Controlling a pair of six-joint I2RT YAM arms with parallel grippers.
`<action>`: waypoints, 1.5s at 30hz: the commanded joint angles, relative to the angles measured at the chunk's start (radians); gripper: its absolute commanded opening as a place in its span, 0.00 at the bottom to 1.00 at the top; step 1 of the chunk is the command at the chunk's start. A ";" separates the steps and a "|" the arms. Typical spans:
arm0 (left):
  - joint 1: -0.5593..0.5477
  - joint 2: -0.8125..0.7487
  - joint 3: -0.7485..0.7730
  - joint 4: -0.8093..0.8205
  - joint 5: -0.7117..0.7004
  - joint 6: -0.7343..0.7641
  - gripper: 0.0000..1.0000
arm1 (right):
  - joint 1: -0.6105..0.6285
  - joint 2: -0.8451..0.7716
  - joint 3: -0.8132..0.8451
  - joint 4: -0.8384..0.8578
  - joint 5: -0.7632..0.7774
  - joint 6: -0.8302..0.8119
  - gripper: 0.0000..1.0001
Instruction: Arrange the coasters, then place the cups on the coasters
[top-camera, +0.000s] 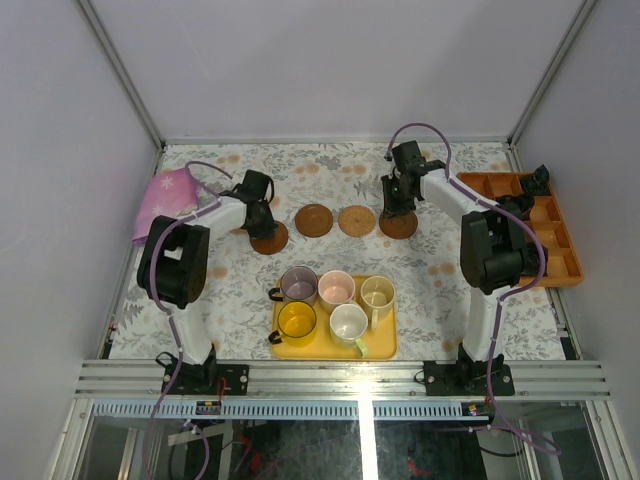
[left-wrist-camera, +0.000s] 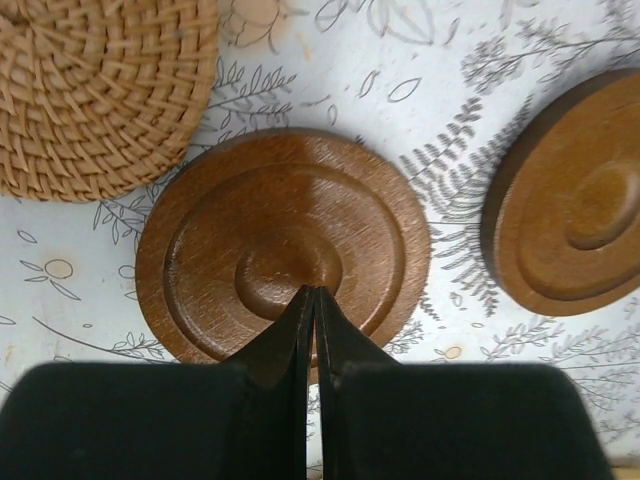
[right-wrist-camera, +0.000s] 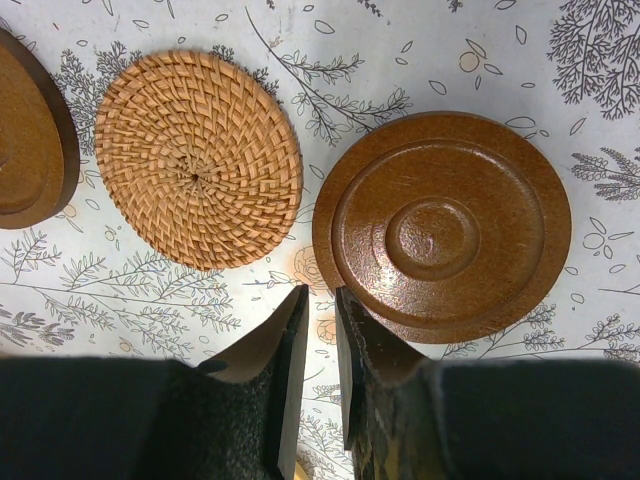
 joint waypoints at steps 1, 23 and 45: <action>-0.008 0.024 -0.012 -0.031 -0.048 -0.023 0.00 | 0.010 -0.001 0.041 -0.004 -0.006 -0.001 0.24; -0.010 0.256 0.186 -0.016 0.015 -0.017 0.00 | 0.010 0.020 0.070 -0.028 0.001 -0.014 0.24; 0.068 0.245 0.189 -0.019 -0.022 -0.030 0.00 | 0.010 0.036 0.083 -0.031 -0.004 -0.014 0.24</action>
